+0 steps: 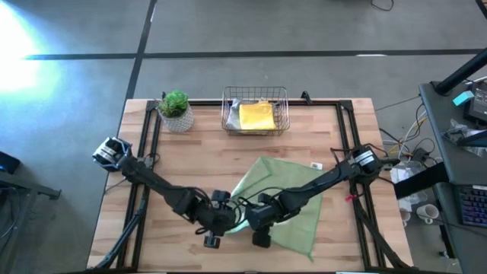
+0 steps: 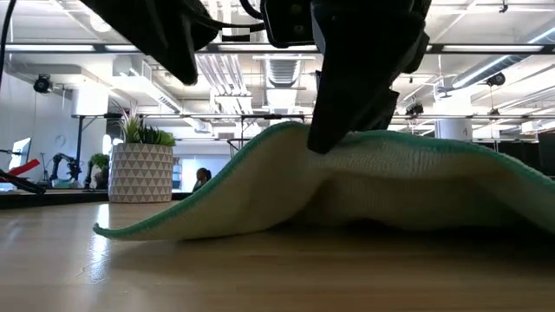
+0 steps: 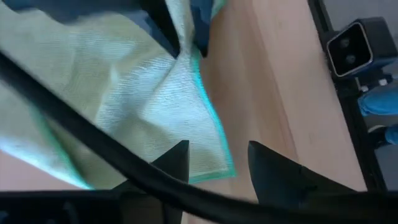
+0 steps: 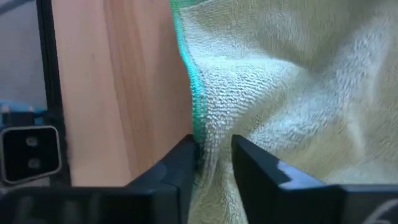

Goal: Fold microfiber towels
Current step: Fold the green towel

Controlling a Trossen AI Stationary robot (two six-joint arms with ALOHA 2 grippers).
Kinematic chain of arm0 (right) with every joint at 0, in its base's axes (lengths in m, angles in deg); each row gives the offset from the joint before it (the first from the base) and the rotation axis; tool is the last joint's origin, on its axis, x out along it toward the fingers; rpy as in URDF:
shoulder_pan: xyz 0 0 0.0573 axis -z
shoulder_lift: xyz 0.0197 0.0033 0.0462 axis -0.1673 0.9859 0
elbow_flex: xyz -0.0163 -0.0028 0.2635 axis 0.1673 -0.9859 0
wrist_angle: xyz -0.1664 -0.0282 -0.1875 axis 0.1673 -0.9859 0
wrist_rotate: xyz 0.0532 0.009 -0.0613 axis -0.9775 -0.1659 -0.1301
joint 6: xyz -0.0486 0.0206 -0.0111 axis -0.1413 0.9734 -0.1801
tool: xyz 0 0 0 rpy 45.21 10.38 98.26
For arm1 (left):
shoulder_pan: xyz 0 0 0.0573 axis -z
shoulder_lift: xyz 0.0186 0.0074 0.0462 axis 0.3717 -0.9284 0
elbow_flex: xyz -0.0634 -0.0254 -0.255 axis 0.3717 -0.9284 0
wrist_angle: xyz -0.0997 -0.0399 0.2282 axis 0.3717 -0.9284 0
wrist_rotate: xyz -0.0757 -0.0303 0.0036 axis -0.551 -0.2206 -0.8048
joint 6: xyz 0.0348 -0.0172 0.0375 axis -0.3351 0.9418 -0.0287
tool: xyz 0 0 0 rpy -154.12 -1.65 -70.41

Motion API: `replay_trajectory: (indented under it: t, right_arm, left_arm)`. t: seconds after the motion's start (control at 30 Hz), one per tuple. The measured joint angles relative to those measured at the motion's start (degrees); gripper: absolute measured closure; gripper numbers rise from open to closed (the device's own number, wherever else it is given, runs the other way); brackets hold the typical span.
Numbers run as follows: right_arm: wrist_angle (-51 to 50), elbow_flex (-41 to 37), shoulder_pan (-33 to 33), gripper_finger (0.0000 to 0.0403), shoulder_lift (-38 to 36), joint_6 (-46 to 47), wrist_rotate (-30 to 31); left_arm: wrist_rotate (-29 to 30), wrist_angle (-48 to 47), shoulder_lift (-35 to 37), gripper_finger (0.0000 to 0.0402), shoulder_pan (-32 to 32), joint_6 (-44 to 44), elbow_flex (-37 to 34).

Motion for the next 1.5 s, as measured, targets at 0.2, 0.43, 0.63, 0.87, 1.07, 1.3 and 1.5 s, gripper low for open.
replay_trajectory:
  t: [0.2, 0.43, 0.63, 0.87, 1.07, 1.3, 1.5]
  right_arm:
    - [-0.14, 1.59, -0.45, 0.0257, -0.36, 8.43, -3.06]
    - [-2.36, 6.72, -2.76, 0.0245, -0.64, 11.71, -1.42]
    - [-8.53, 11.46, -5.88, 0.0255, -0.72, 13.25, 4.09]
    - [-18.51, 16.61, -10.37, 0.027, -0.72, 14.88, 11.82]
    - [-22.12, 18.44, -13.77, 0.0275, -0.74, 17.14, 13.6]
    - [-22.08, 17.46, -17.42, 0.028, -0.74, 20.19, 13.65]
    - [-22.11, 15.83, -21.7, 0.029, -0.7, 23.75, 13.65]
  left_arm:
    - [1.53, 4.85, 0.0, 0.0254, 1.95, 0.15, -3.72]
    - [3.17, 13.57, -0.33, 0.0254, 4.19, -0.36, -8.14]
    - [4.21, 16.69, -1.21, 0.0254, 5.54, -0.38, -12.44]
    - [5.33, 16.28, -3.02, 0.0254, 7.01, -0.75, -15.35]
    - [6.2, 16.67, -6.14, 0.0254, 7.44, -3.22, -15.48]
    - [11.58, 16.91, -7.45, 0.0254, 7.44, -3.18, -15.31]
    - [16.41, 16.36, -7.58, 0.0254, 7.31, -3.21, -15.46]
